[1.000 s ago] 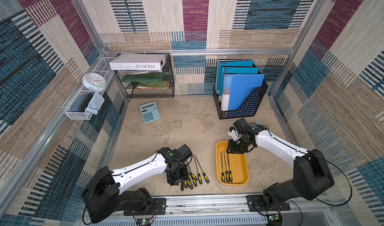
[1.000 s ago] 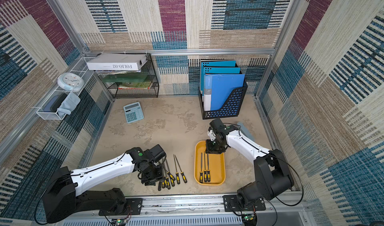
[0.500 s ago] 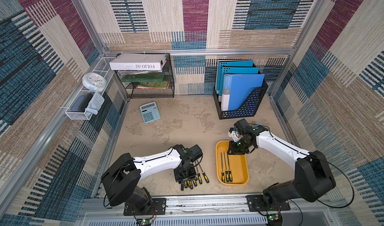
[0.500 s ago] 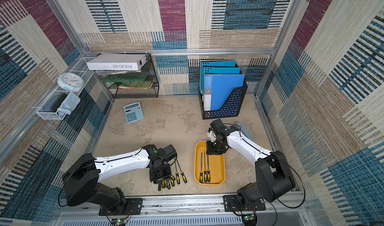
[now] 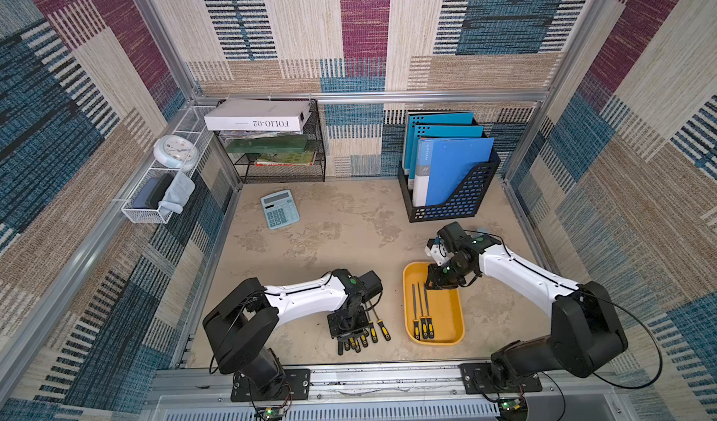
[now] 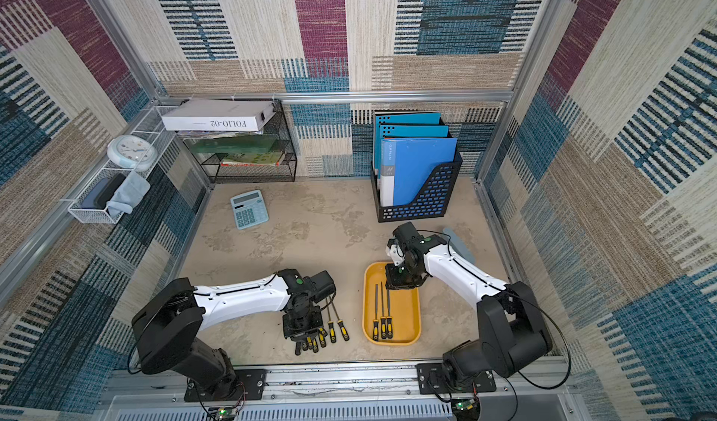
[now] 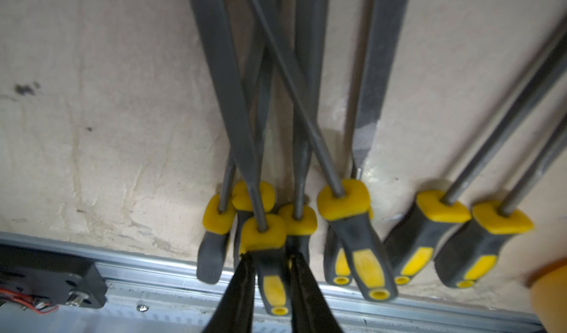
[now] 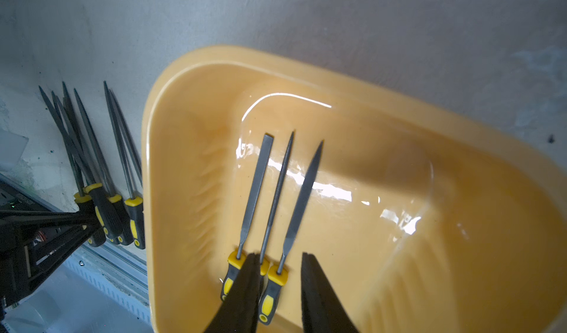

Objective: Put the file tool into the storage box
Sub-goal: Pick up the file tool from the center of the board.

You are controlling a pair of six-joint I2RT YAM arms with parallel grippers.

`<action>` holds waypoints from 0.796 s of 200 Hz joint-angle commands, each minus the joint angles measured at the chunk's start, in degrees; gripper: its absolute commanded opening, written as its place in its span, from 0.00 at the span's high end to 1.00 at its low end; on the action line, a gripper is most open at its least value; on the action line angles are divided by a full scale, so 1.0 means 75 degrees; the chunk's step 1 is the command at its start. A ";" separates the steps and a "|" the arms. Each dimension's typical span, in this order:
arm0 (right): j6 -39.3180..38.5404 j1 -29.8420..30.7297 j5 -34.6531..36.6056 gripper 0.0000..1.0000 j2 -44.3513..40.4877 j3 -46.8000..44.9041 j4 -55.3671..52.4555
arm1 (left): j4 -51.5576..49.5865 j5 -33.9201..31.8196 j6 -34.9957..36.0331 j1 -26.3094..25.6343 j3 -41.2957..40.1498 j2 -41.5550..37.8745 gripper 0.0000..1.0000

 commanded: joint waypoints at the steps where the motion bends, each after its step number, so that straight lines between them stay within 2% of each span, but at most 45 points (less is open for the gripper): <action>1: -0.0114 0.0013 -0.0049 0.71 -0.0043 -0.0021 -0.0032 | -0.0099 -0.0075 0.0049 -0.0009 -0.0071 0.0030 0.76; 32: -0.0105 0.0013 -0.0080 0.71 -0.0043 0.0019 -0.0015 | -0.0091 -0.0102 0.0143 -0.0008 -0.0119 0.0032 0.80; 50: -0.0093 0.0014 -0.0092 0.72 -0.0041 0.0048 -0.0038 | -0.0108 -0.0075 0.0216 -0.0004 -0.0097 -0.0024 0.87; 104: 0.0023 0.0012 -0.0454 0.71 -0.0060 0.0252 0.0035 | -0.0517 -0.0034 0.0571 -0.0009 0.0068 -0.0712 0.90; 124: 0.0100 0.0014 -0.0908 0.68 -0.0087 0.0346 0.0152 | -0.0737 0.0047 0.0767 -0.0010 0.0147 -0.1028 0.93; 159: 0.0520 0.0019 -0.2558 0.60 -0.0258 0.0238 0.0966 | -0.1035 0.0212 0.1210 -0.0004 0.0382 -0.1539 0.94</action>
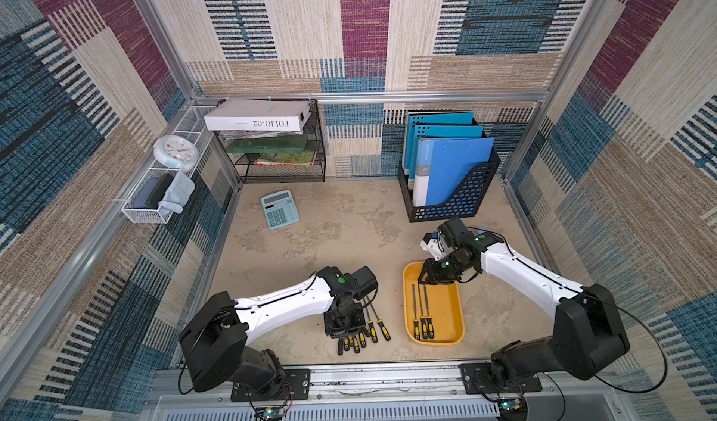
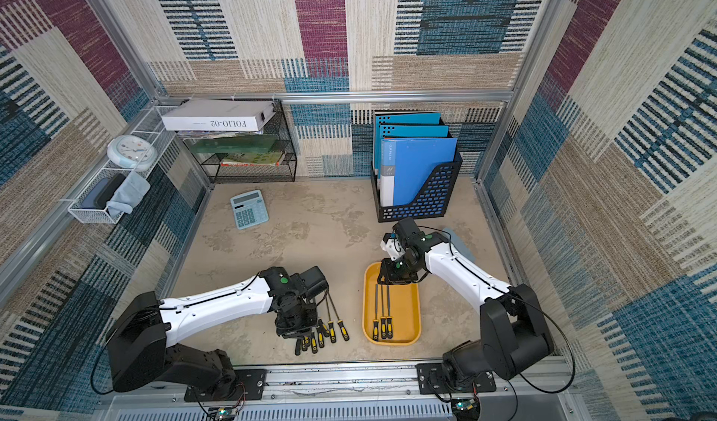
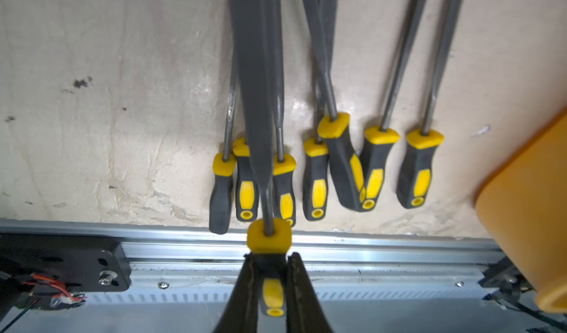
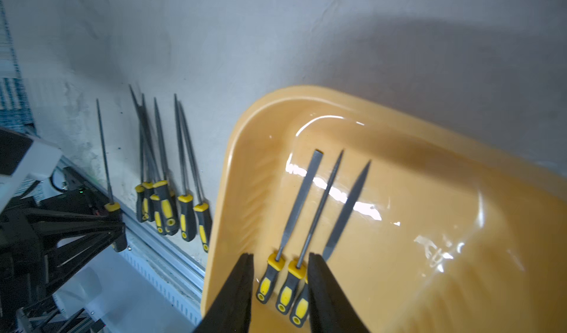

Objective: Put the file tool into the storage box
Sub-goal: Pick up the file tool from the center of the board, then place the file tool in the storage box.

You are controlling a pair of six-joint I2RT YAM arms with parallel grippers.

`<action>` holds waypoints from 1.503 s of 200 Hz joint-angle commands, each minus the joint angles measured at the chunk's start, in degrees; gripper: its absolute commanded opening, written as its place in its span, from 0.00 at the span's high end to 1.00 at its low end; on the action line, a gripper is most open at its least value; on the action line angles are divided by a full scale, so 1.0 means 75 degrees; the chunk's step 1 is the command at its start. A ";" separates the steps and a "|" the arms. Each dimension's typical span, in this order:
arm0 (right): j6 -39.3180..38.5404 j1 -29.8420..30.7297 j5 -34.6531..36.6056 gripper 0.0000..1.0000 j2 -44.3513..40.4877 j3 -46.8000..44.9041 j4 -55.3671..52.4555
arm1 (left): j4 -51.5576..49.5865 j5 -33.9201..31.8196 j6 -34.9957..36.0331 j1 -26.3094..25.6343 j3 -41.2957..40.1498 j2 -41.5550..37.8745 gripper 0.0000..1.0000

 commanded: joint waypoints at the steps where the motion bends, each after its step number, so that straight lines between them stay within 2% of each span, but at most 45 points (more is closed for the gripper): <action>1: 0.0384 0.0022 -0.1407 0.60 -0.0110 -0.0061 0.0694 | -0.0416 0.0192 0.0489 -0.0004 0.0188 -0.0251 0.94; 32: 0.1436 0.0240 -0.2879 0.53 -0.0284 -0.0359 0.2190 | -0.0287 0.0601 0.1464 -0.0074 0.0861 -0.0465 0.96; 61: 0.2513 0.0512 -0.3446 0.52 -0.0316 -0.0542 0.3495 | 0.0180 0.1214 0.2023 -0.0095 0.1441 -0.0286 0.97; 156: 0.3095 0.1090 -0.3152 0.54 -0.0186 -0.0811 0.3835 | 0.0427 0.1419 0.2255 -0.0161 0.1794 0.0065 0.98; 217: 0.3227 0.1326 -0.2925 0.58 0.0290 -0.0594 0.3911 | 0.0606 0.1513 0.2297 -0.0258 0.1950 0.0167 0.99; 235: 0.3237 0.1332 -0.2873 0.67 0.0428 -0.0479 0.3834 | 0.0649 0.1519 0.2320 -0.0305 0.1965 0.0197 0.99; 254: 0.3218 0.1328 -0.2922 0.88 0.0548 -0.0425 0.3744 | 0.0731 0.1513 0.2313 -0.0315 0.1924 0.0163 0.98; 266: 0.3214 0.1326 -0.2973 0.98 0.0493 -0.0419 0.3643 | 0.0756 0.1433 0.2307 -0.0321 0.1889 0.0119 0.87; 284: 0.2940 0.1296 -0.2929 1.00 0.0383 -0.0315 0.3049 | 0.0685 0.1205 0.2219 -0.0275 0.1814 0.0000 0.41; 297: 0.2657 0.1148 -0.2825 1.00 0.0219 -0.0267 0.2495 | 0.0617 0.1099 0.2161 -0.0226 0.1753 -0.0124 0.20; 300: 0.2591 0.1077 -0.2781 1.00 0.0165 -0.0259 0.2364 | 0.0603 0.1078 0.2148 -0.0200 0.1732 -0.0162 0.09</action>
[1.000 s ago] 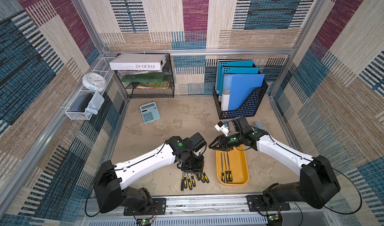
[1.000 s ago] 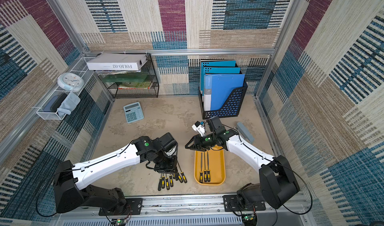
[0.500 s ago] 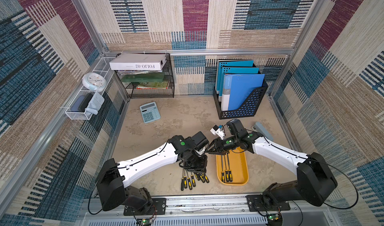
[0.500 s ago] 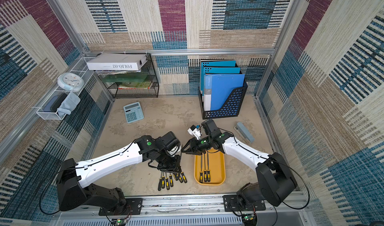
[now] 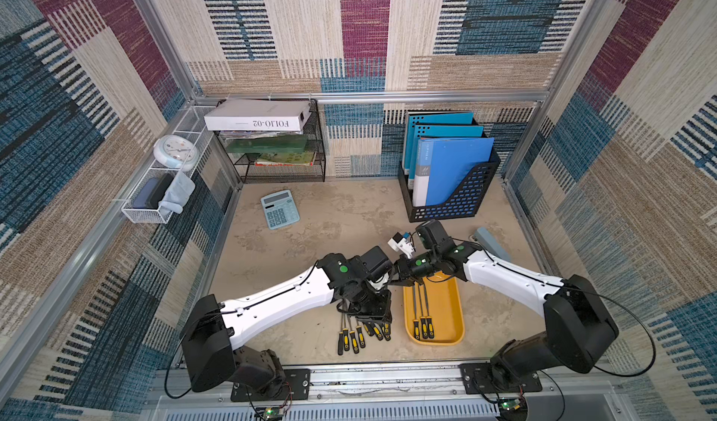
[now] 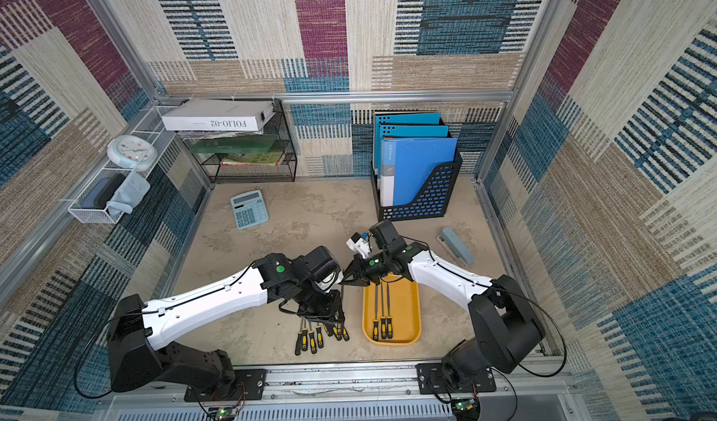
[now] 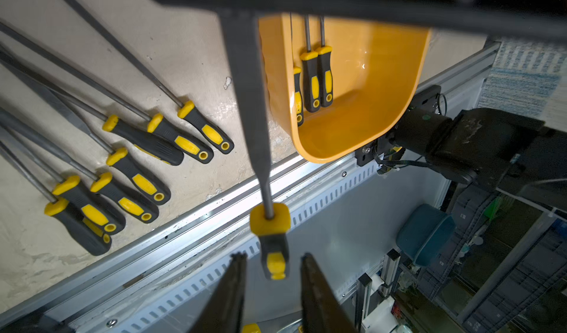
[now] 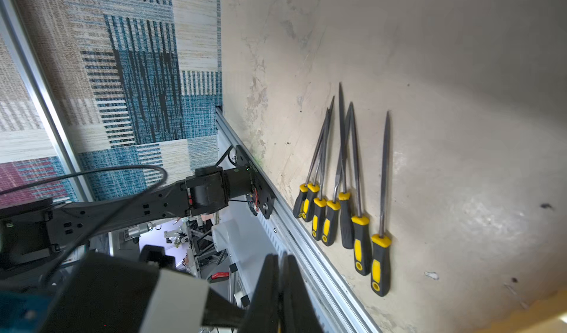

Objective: Put the file tool into the storage box
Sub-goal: Place the file tool in the storage box.

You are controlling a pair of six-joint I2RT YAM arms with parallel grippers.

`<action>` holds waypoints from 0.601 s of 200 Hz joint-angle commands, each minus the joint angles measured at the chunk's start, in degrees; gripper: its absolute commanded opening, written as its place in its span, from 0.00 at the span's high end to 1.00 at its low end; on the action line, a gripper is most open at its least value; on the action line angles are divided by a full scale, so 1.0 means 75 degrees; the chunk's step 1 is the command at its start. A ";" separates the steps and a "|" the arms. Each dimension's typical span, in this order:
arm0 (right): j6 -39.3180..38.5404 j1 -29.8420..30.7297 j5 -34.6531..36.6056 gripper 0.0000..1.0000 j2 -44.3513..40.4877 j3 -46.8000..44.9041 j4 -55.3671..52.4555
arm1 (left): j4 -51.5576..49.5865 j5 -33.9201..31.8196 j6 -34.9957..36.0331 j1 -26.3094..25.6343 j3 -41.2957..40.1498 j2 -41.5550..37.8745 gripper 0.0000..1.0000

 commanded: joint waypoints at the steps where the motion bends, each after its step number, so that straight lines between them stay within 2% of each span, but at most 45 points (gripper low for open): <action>1: -0.0591 -0.0230 0.0186 1.00 -0.0250 0.0113 -0.1054 | -0.0058 -0.0259 -0.0061 0.0084 -0.0087 -0.0189 0.06; 4: -0.0667 -0.0308 0.0232 1.00 -0.0297 0.0113 -0.1209 | -0.0078 -0.0293 -0.0080 0.0098 -0.0111 -0.0238 0.00; 34: -0.2020 -0.1330 0.1160 1.00 -0.0545 0.0351 -0.3125 | -0.0280 -0.0599 -0.0315 0.0386 -0.0581 -0.0813 0.01; 61: -0.3183 -0.1699 0.2946 1.00 -0.0267 0.0763 -0.4582 | -0.0290 -0.0894 -0.0645 0.0687 -0.1204 -0.1460 0.01; 75: -0.3364 -0.1704 0.3532 1.00 -0.0101 0.0780 -0.4749 | -0.0279 -0.1020 -0.0791 0.0841 -0.1513 -0.1763 0.01; 120: -0.3196 -0.1693 0.3942 1.00 0.0130 0.0405 -0.4252 | -0.0293 -0.1182 -0.1032 0.1077 -0.2239 -0.2402 0.01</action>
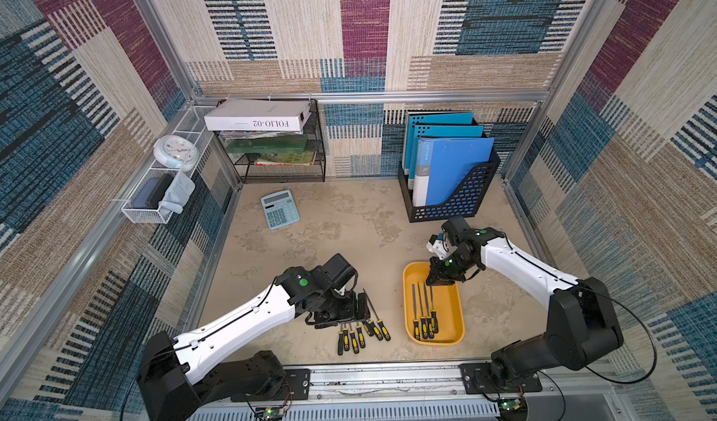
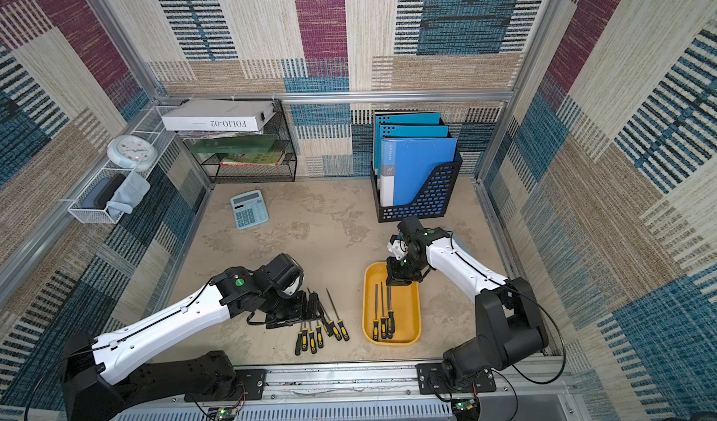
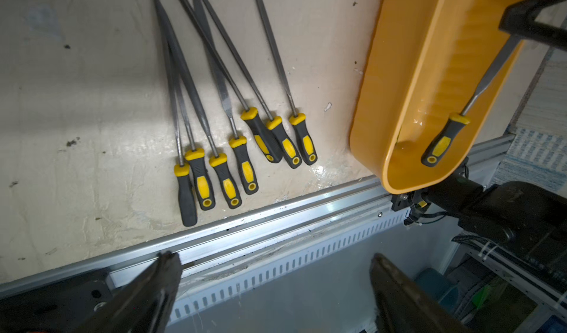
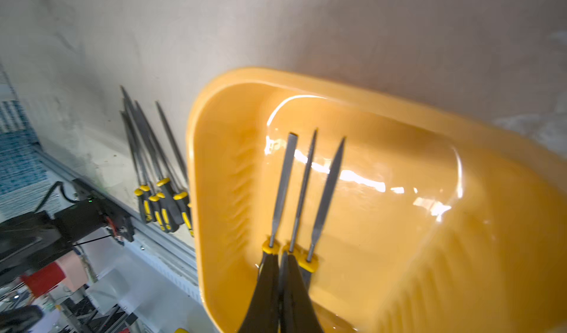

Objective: Put the file tool into the storage box
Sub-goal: Place the file tool in the storage box.

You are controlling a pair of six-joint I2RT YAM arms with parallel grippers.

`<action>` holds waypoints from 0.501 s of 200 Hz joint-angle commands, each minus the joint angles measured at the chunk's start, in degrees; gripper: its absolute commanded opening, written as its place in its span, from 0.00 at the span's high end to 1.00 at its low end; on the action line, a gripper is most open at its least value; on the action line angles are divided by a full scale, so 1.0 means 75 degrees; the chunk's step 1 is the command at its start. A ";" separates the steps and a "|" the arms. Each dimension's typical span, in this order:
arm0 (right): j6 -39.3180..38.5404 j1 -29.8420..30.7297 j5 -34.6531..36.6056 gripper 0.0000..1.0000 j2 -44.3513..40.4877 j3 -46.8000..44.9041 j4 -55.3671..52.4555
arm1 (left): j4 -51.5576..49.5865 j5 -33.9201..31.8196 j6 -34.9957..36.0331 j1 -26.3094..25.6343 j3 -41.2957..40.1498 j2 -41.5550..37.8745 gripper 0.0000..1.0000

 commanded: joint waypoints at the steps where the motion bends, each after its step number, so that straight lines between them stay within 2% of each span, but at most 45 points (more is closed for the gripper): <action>1: -0.0153 0.0017 0.0580 1.00 0.0064 -0.0119 -0.0082 | -0.0074 -0.0184 -0.0176 0.0046 -0.0218 -0.0228 0.01; 100: 0.0122 0.0052 0.0466 1.00 0.0424 -0.0884 0.0941 | -0.0079 -0.0389 -0.0535 0.0052 -0.0855 -0.0507 0.01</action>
